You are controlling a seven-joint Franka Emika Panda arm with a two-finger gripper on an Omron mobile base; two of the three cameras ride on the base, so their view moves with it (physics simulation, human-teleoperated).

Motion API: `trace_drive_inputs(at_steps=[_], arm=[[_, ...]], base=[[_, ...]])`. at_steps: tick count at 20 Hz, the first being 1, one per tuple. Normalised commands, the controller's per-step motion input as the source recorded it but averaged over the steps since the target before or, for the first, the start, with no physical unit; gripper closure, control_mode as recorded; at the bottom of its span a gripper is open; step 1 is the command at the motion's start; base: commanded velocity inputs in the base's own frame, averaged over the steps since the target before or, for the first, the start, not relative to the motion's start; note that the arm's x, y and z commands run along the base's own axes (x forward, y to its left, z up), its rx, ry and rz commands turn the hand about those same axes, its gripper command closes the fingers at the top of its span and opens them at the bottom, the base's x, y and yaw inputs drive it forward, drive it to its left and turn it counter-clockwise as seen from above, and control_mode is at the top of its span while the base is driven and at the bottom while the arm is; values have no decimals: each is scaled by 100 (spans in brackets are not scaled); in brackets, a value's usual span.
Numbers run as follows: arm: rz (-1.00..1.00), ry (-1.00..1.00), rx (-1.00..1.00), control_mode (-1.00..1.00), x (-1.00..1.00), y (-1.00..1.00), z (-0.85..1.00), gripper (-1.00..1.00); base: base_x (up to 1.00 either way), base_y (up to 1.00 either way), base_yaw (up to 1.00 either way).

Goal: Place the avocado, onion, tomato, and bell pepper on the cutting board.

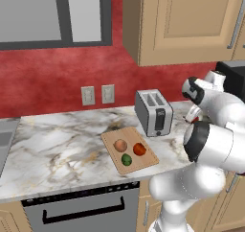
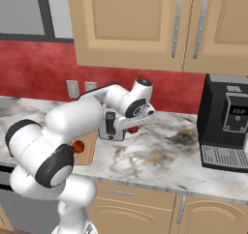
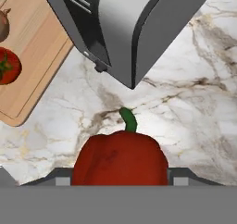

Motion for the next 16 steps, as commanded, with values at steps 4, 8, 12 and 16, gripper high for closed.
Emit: trace_drive_inputs(at_steps=[4, 8, 12, 16], arm=[[0, 0, 0, -100, -96, 56, 35, 100], [0, 0, 0, -100, -96, 52, 44, 100], [0, 0, 0, -100, -66, 60, 53, 100], [0, 0, 0, -100, -23, 84, 34, 100]], base=[[0, 0, 0], [0, 0, 0], [0, 0, 0], [0, 0, 0]])
